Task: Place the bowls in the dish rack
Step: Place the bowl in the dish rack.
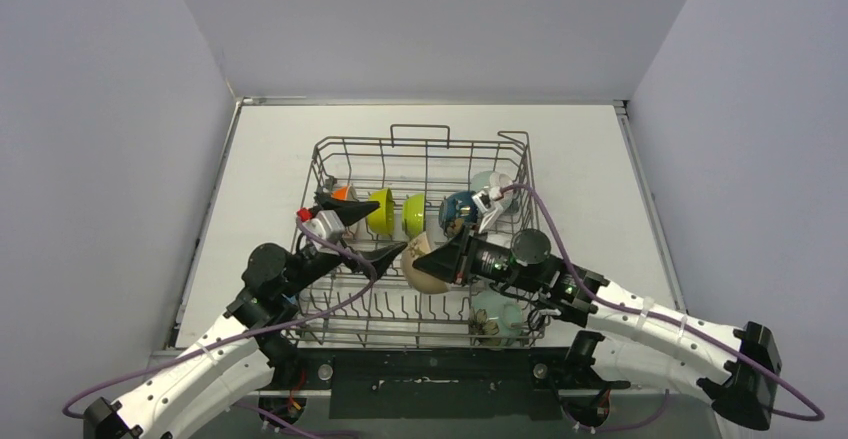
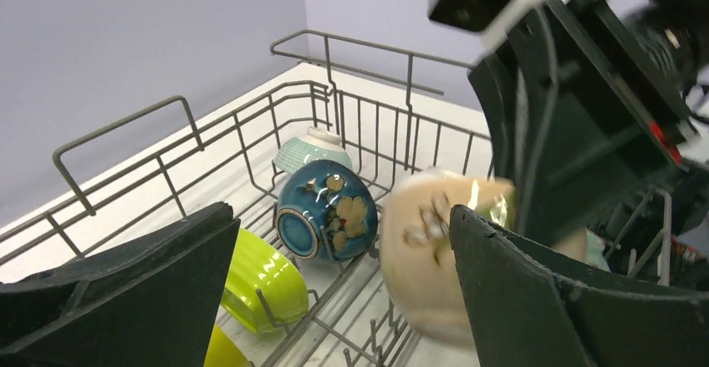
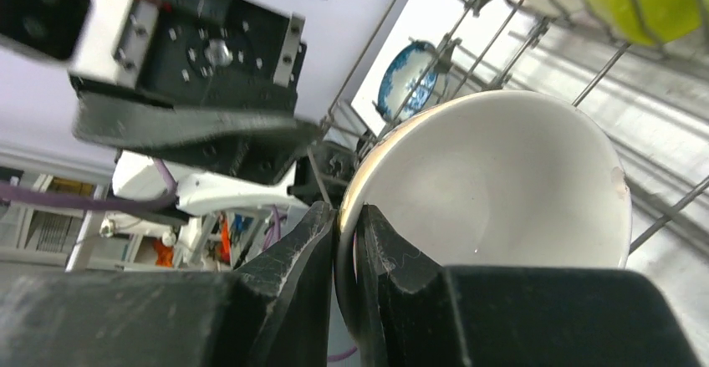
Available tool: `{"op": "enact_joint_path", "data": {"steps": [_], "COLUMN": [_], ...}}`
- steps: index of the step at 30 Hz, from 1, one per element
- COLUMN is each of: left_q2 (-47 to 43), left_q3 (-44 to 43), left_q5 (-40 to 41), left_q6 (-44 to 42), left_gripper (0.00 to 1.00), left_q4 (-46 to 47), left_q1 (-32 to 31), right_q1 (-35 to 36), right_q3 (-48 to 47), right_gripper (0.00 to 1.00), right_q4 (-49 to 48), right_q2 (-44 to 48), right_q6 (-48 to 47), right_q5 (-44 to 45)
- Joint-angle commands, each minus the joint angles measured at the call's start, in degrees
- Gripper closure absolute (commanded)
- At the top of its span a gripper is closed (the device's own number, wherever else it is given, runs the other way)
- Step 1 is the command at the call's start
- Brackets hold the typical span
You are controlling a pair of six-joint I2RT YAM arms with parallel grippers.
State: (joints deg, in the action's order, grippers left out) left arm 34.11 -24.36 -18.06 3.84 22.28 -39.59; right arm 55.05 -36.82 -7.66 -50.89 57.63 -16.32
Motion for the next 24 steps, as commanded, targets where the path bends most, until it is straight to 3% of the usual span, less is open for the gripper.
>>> {"op": "enact_joint_path", "data": {"steps": [1,5,11,17,24], "left_q2": [-0.54,0.07,1.98,9.03,12.94], "left_q3": [-1.48,-5.07,-10.98,-18.12,-21.84], "left_q5": [7.03,13.93,17.51,14.26,11.27], "left_q6": [10.64,21.58,32.15,48.47,57.65], "left_gripper": [0.0,0.0,0.0,0.01,0.04], "left_q4": [3.66,-5.94,-20.79,-36.53,-45.88], "left_q1": [-0.02,0.04,0.04,-0.04,-1.93], "right_q1": [6.4,9.17,10.17,11.08,12.76], "right_q3": [-1.02,-0.63,1.58,-0.71,-5.43], "right_gripper": [0.95,0.95,0.95,0.95,0.95], "right_q4": [-6.67,-7.97,-8.45,-6.96,-2.41], "right_q2": [-2.33,-4.81,-4.84,-6.77,-9.93], "right_q6": [-1.0,-2.08,-4.17,-10.76,-18.23], "right_q5": [9.52,11.32,14.49,14.21,14.46]}}
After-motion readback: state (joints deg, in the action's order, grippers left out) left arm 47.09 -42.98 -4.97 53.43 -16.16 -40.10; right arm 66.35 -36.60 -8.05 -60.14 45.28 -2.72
